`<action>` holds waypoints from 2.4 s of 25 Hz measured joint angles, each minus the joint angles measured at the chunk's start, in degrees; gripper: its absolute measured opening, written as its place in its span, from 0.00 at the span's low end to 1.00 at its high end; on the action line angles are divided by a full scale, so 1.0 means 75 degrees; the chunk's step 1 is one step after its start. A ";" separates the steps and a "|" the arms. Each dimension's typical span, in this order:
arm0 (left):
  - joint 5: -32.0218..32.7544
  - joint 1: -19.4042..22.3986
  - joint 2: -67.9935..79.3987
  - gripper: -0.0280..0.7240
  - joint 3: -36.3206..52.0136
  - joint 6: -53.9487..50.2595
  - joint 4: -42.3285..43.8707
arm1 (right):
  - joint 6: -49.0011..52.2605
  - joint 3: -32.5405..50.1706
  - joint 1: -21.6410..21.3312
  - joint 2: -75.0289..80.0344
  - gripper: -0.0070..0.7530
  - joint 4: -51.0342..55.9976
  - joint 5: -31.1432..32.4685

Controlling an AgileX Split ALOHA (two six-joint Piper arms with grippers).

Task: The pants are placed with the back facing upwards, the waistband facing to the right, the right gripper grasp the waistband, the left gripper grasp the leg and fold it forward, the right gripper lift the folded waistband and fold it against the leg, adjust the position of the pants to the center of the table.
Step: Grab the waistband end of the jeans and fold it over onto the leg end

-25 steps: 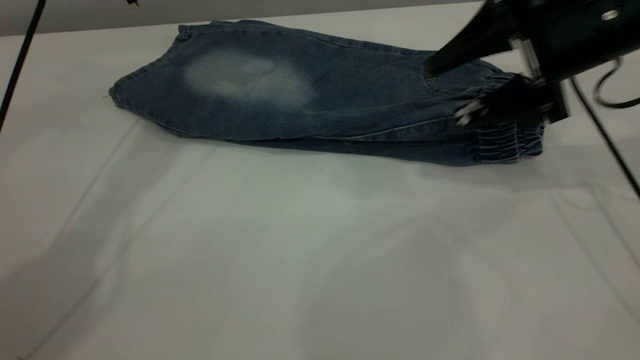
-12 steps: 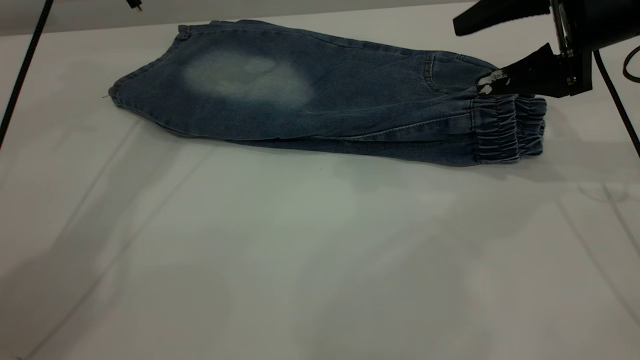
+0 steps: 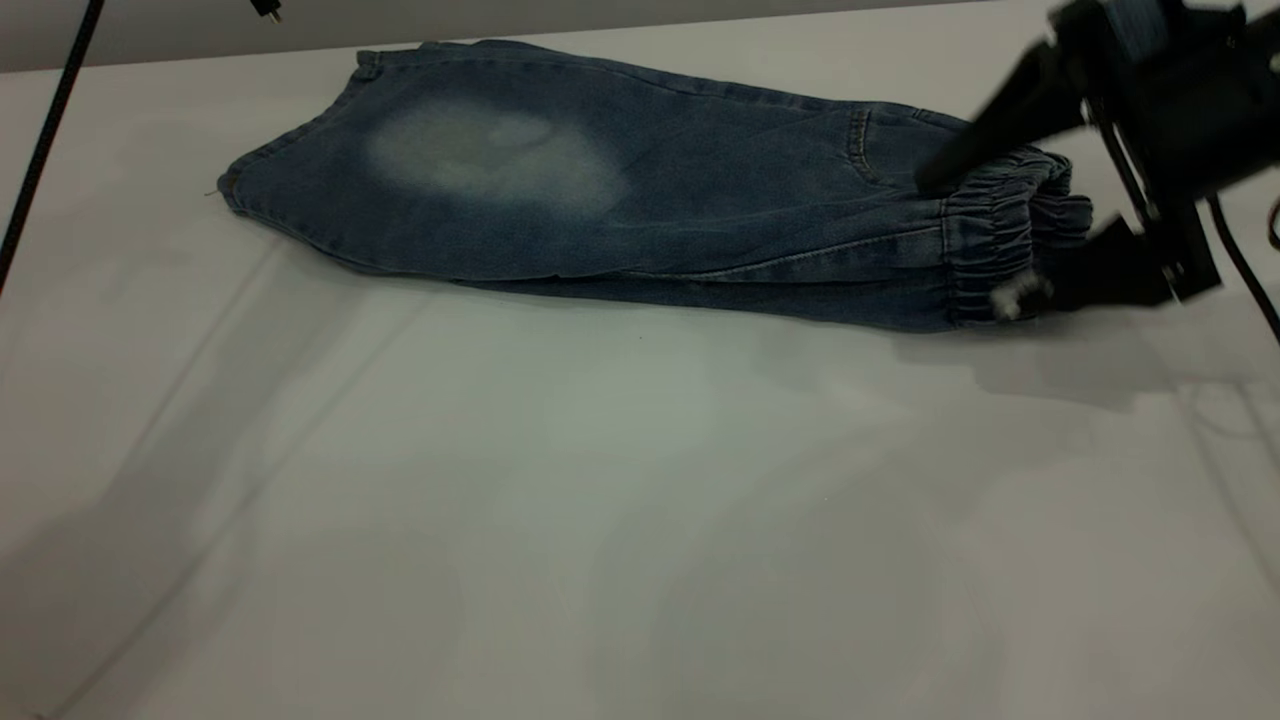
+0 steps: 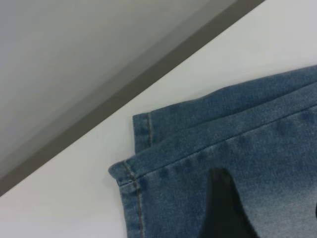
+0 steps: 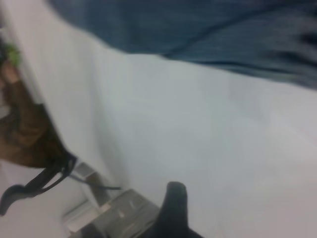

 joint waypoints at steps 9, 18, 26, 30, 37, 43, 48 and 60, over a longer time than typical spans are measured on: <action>0.0159 0.0000 -0.0013 0.57 0.0000 0.0000 -0.0014 | 0.0117 -0.0034 -0.0015 0.0549 0.81 0.0366 -0.0627; 0.0223 0.0000 -0.0013 0.57 0.0000 0.0000 -0.0006 | -0.0101 -0.0034 -0.0469 0.0690 0.80 0.1129 -0.0932; 0.0245 0.0000 -0.0013 0.57 0.0000 0.0000 -0.0005 | -0.0409 -0.0034 -0.0791 0.0697 0.79 0.1952 -0.0507; 0.0313 0.0000 -0.0013 0.57 0.0000 0.0000 -0.0005 | -0.0408 -0.0034 -0.0772 0.0697 0.79 0.2286 -0.0713; 0.0336 -0.0007 -0.0013 0.57 0.0000 0.0000 -0.0012 | -0.0284 -0.0034 -0.0772 0.0697 0.79 0.2646 -0.0898; 0.0363 -0.0007 -0.0007 0.57 0.0000 0.0000 0.0002 | -0.0224 -0.0034 -0.0762 0.0697 0.79 0.2854 -0.1101; 0.0422 -0.0012 -0.0007 0.57 0.0000 0.0000 0.0002 | -0.0232 -0.0034 -0.0594 0.0697 0.79 0.3161 -0.1451; 0.0522 -0.0016 -0.0007 0.57 0.0000 0.0000 0.0009 | -0.0273 -0.0037 -0.0450 0.0676 0.73 0.3283 -0.2230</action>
